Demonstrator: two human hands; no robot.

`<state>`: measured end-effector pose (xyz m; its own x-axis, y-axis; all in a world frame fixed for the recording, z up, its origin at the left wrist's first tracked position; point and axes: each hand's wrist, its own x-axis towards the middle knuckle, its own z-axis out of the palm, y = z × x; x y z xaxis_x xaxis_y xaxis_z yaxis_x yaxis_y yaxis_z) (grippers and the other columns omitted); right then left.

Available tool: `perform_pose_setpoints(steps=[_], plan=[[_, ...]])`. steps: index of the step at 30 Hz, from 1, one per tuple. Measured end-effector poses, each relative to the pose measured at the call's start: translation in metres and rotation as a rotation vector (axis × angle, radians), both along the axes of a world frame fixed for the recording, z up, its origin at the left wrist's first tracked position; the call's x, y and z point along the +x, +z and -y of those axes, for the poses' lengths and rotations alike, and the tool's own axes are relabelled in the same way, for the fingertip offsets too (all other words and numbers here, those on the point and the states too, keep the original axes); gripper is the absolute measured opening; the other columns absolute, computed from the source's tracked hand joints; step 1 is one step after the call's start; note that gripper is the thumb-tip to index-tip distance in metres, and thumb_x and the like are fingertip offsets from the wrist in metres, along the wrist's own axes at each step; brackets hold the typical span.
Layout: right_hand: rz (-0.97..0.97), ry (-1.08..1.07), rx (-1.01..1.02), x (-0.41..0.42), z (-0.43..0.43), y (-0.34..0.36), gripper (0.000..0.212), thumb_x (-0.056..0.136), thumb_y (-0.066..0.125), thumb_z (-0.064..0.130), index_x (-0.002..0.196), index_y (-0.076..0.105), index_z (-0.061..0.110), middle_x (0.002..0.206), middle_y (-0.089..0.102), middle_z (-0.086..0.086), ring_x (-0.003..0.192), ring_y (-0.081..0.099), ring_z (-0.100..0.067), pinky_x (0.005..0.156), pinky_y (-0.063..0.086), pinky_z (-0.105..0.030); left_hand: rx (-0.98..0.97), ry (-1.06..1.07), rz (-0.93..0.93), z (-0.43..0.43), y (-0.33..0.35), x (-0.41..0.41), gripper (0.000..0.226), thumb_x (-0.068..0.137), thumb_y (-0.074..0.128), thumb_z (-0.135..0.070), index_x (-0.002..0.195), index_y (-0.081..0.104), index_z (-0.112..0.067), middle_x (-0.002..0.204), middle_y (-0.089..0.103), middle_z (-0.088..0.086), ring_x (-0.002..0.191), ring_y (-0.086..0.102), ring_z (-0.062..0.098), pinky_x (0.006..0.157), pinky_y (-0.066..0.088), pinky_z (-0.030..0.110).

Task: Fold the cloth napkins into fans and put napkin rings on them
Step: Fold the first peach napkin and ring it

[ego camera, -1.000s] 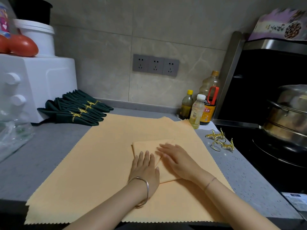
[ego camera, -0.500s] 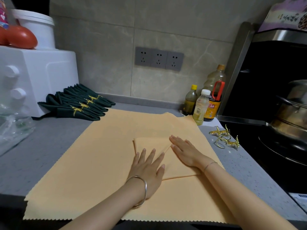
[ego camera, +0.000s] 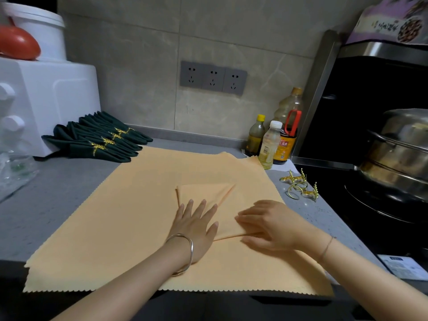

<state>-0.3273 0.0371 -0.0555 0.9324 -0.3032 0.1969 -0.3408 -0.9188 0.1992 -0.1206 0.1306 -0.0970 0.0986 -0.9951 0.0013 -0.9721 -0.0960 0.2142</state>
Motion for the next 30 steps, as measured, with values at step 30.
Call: perform_pose_setpoints(steps=[30], plan=[[0.323, -0.339, 0.373, 0.037, 0.047, -0.022, 0.033, 0.094, 0.053, 0.039, 0.074, 0.045, 0.015, 0.067, 0.052, -0.005, 0.068, 0.044, -0.017, 0.066, 0.036, -0.034, -0.016, 0.022, -0.183, 0.003, 0.004, 0.001, 0.047, 0.103, 0.015, -0.038, 0.149, 0.013, -0.043, 0.16, 0.002, -0.011, 0.147, -0.009, 0.015, 0.118, -0.01, 0.034]])
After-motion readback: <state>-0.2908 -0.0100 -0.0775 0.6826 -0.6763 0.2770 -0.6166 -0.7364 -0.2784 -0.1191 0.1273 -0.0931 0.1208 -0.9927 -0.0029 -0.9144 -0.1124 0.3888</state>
